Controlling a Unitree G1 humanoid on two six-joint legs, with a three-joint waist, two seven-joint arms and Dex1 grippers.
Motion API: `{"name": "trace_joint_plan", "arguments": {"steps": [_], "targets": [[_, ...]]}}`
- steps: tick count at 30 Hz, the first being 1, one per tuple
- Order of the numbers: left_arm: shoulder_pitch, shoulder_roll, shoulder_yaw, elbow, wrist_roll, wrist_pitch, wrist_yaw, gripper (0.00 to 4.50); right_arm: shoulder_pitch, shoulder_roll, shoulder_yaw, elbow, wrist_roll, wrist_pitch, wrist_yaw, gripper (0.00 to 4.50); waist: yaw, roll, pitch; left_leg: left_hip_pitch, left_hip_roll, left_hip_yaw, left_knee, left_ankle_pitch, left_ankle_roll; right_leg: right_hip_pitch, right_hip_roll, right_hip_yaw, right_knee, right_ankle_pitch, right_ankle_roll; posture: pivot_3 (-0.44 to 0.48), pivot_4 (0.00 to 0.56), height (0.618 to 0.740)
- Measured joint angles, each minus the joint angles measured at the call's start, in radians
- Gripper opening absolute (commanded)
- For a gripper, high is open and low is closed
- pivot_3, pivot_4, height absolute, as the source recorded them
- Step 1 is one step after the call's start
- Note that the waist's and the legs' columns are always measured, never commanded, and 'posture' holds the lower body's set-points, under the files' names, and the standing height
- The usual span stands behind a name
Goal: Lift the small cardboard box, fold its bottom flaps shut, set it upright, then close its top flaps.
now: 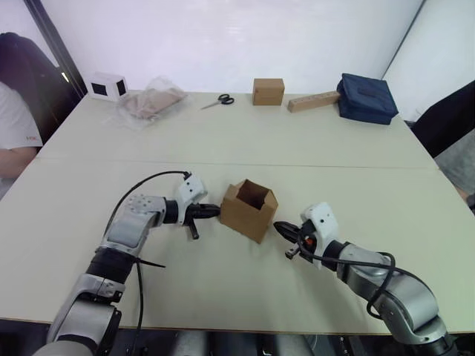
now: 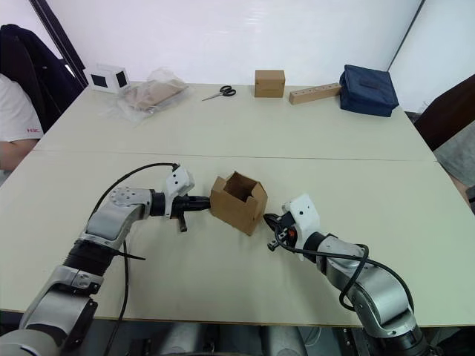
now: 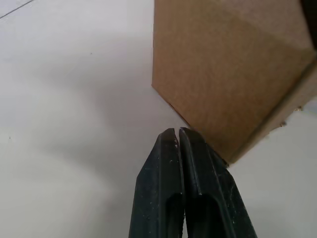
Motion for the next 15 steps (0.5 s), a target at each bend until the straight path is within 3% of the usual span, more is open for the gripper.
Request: {"name": "trace_joint_plan", "arguments": {"steps": [15], "targets": [[0.092, 0.134, -0.057, -0.213, -0.051, 0.14, -0.162, 0.08, 0.024, -0.012, -0.034, -0.051, 0.048, 0.102, 0.089, 0.0, -0.001, 0.0, 0.0, 0.0, 0.001, 0.0, 0.0, 0.0, 0.0, 0.0, 0.0, 0.0, 0.0, 0.0, 0.0, 0.0, 0.15, 0.74]]}}
